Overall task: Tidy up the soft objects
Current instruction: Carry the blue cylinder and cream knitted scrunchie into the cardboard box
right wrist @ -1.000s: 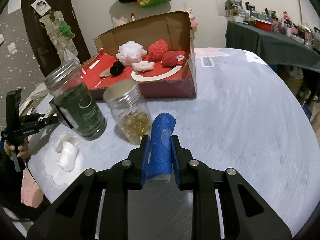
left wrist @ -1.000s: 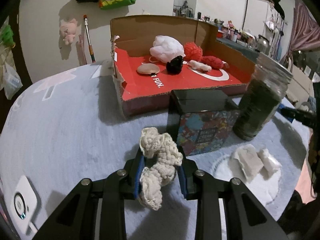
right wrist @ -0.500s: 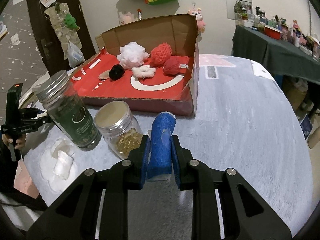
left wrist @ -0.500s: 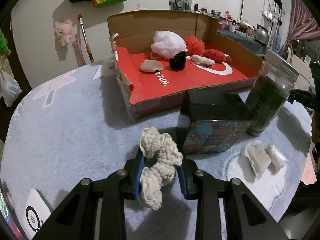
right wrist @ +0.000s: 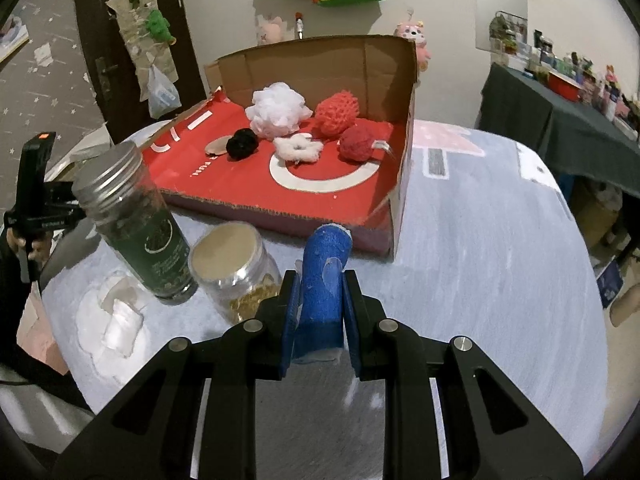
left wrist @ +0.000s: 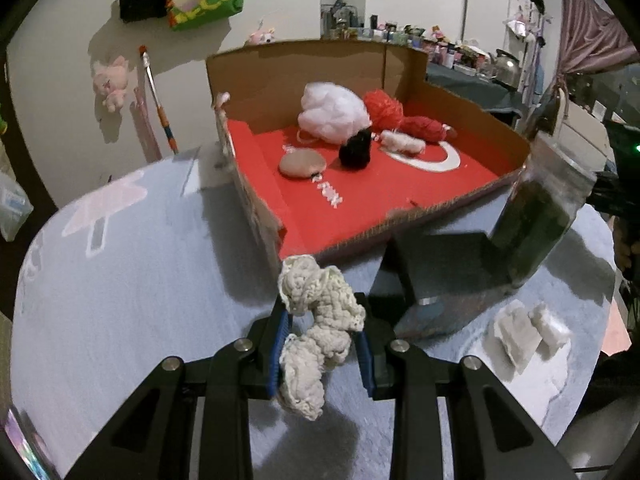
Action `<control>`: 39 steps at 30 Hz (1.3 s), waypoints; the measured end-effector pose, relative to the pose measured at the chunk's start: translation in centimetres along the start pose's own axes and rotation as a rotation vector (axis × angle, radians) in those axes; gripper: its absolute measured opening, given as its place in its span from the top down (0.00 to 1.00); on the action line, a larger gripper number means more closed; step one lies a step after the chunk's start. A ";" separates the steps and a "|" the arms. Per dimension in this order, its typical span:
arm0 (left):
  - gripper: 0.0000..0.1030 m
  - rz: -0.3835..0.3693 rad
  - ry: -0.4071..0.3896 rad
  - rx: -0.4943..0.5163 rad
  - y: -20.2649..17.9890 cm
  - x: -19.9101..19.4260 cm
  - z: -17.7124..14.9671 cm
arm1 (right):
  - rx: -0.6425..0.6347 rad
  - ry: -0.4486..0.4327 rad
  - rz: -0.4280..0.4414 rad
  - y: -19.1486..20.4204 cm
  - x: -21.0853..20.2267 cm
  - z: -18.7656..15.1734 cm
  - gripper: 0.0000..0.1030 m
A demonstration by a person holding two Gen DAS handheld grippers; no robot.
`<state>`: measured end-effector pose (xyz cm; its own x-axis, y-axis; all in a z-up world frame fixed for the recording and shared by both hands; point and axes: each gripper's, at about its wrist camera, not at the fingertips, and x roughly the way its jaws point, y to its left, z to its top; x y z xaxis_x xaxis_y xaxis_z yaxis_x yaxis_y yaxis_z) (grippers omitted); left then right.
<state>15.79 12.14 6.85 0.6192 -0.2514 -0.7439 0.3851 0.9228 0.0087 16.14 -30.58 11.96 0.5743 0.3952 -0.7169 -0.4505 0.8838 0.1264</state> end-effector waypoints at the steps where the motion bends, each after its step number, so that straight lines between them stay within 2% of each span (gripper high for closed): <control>1: 0.70 -0.005 -0.006 0.006 0.1 -0.2 0.4 | -0.006 0.000 0.003 -0.1 0.0 0.3 0.80; 9: 0.70 -0.039 -0.030 0.048 0.0 -0.2 4.8 | -0.038 -0.007 0.041 -0.2 0.7 4.0 0.80; 12: 0.69 -0.055 -0.009 0.037 0.0 1.0 6.3 | -0.038 -0.004 0.054 -0.2 1.5 5.7 0.80; 15: 0.69 -0.055 0.045 0.010 0.0 2.9 7.7 | -0.031 0.021 0.060 -0.1 3.0 7.6 0.80; 20: 0.69 -0.054 0.138 -0.029 0.2 6.0 9.2 | -0.043 0.128 -0.002 0.7 6.7 10.0 0.80; 22: 0.69 -0.053 0.162 -0.026 0.0 6.9 9.7 | -0.062 0.168 -0.050 1.1 8.2 10.6 0.80; 30: 0.69 -0.012 0.248 -0.018 -0.4 10.1 10.7 | -0.100 0.293 -0.136 1.5 12.3 11.8 0.80; 39: 0.68 0.016 0.300 0.006 -0.8 11.9 10.7 | -0.133 0.362 -0.188 1.4 14.6 11.1 0.80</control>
<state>30.16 5.24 5.13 0.3951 -0.1387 -0.9081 0.3814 0.9241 0.0248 31.44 -20.77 9.32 0.3880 0.0961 -0.9166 -0.4587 0.8827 -0.1017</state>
